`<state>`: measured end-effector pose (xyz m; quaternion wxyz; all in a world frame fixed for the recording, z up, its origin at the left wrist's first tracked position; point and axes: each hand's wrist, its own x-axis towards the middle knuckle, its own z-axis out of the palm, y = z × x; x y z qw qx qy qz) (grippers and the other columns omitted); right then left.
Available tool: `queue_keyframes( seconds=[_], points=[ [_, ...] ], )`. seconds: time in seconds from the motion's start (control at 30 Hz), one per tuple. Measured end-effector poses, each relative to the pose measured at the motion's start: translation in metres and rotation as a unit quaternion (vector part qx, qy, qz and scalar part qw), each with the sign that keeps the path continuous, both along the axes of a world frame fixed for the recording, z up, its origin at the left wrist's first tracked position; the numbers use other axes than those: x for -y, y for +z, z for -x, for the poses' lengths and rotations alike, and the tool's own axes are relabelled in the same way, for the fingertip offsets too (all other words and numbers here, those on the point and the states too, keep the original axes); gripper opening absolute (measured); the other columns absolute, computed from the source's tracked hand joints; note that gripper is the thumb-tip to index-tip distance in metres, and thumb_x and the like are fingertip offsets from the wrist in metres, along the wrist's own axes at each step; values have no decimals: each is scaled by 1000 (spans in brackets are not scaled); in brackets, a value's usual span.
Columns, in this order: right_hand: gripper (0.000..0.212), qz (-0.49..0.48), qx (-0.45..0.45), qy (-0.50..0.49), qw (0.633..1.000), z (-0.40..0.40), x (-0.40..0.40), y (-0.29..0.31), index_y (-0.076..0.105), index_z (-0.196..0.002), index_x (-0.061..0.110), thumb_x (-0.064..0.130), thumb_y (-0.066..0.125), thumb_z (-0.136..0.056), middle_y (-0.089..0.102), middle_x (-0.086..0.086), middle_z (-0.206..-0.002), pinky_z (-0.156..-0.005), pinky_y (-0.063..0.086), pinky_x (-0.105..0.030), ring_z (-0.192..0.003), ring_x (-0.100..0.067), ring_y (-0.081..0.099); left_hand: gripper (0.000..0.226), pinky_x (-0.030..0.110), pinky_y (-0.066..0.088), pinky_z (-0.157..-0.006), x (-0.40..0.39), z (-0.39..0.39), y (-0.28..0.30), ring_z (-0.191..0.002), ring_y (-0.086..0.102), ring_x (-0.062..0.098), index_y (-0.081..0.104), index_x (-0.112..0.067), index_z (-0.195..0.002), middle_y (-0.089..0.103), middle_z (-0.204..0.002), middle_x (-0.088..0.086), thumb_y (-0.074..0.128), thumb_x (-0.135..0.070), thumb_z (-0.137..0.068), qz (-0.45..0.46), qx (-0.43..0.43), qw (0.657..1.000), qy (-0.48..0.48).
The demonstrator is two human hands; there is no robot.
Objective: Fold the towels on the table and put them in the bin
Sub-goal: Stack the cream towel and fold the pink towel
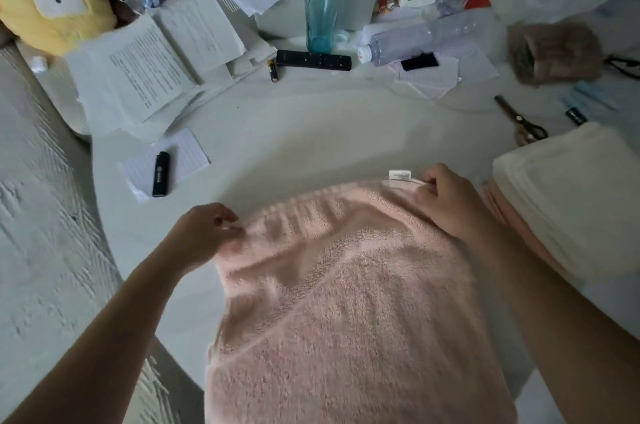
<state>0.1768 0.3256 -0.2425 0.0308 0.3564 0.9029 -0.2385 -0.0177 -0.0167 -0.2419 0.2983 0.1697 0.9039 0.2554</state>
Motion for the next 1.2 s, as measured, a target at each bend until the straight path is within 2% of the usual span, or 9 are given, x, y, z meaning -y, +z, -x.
queue_keyframes(
  seconds=[0.1, 0.2, 0.33, 0.47, 0.6, 0.7, 0.83, 1.0, 1.2],
  points=[
    [2, -11, -60, 13, 998, -22, 12, 50, 58, -94, 19, 18, 58, -93, 59, 2, -76, -61, 37, -31, -70, -23, 55, 12, 32, 45, -72, 11, -6, 31, -86, 64, 16, 64, -20, -88, 69, -90, -5, 76, -22, -86, -39, 38, 998, -31],
    [8, -15, -88, 54, 995, -50, 18, 112, 60, -83, 21, 21, 61, -91, 62, 5, -67, -58, 46, -35, -66, -23, 59, 17, 29, 35, -59, 29, -14, 82, -61, 51, 8, 62, -16, -81, 59, -64, -12, 78, -16, -85, -119, 47, 992, -8],
    [13, -43, -103, 123, 986, -81, 12, 196, 71, -102, 15, 22, 62, -94, 73, -5, -84, -68, 54, -40, -74, -21, 66, 18, 34, 28, -65, 44, -29, 173, -71, 41, 20, 56, 4, -83, 47, -72, 8, 73, -1, -84, -189, 46, 981, -2],
    [11, -100, -188, 154, 965, -97, 3, 269, 70, -101, 15, 20, 64, -94, 68, -2, -77, -59, 42, -8, -69, 7, 60, 31, 18, 31, -53, 46, -44, 270, -64, 41, 14, 55, 2, -82, 45, -70, 7, 75, -19, -71, -212, 5, 974, -77],
    [18, -121, -261, 160, 944, -101, 1, 318, 67, -96, 14, 30, 60, -91, 61, 7, -68, -53, 37, -2, -64, 10, 58, 27, 28, 34, -65, 45, -50, 326, -72, 46, 15, 61, -4, -90, 54, -77, 4, 81, -18, -79, -239, -92, 963, -85],
    [18, -156, -287, 139, 935, -97, -6, 338, 68, -102, 15, 29, 60, -94, 65, -1, -75, -58, 41, -16, -62, -5, 57, 13, 20, 38, -63, 47, -46, 344, -63, 50, 0, 67, -17, -81, 59, -67, -10, 79, -24, -81, -234, -154, 956, -89],
    [16, -170, -318, 115, 926, -85, -4, 350, 68, -104, 15, 25, 60, -94, 63, 2, -84, -67, 40, -28, -75, -18, 58, 10, 12, 31, -45, 43, -32, 347, -45, 41, -2, 72, -11, -82, 50, -53, -10, 77, -19, -83, -220, -251, 942, -24],
    [20, -163, -301, 125, 931, -80, -6, 353, 71, -108, 10, 21, 62, -94, 64, 3, -88, -63, 37, -22, -77, -17, 59, 15, 26, 41, -62, 54, -24, 352, -66, 56, 11, 71, -42, -74, 66, -66, -10, 73, -34, -87, -83, -232, 962, -115],
    [17, -172, -308, 109, 929, -75, -5, 342, 74, -103, 13, 20, 65, -91, 62, 9, -83, -70, 38, -24, -74, -12, 57, 9, 23, 41, -50, 52, -19, 346, -48, 48, 10, 73, -38, -77, 59, -56, -8, 74, -32, -83, -199, -280, 939, -12]
  ],
)
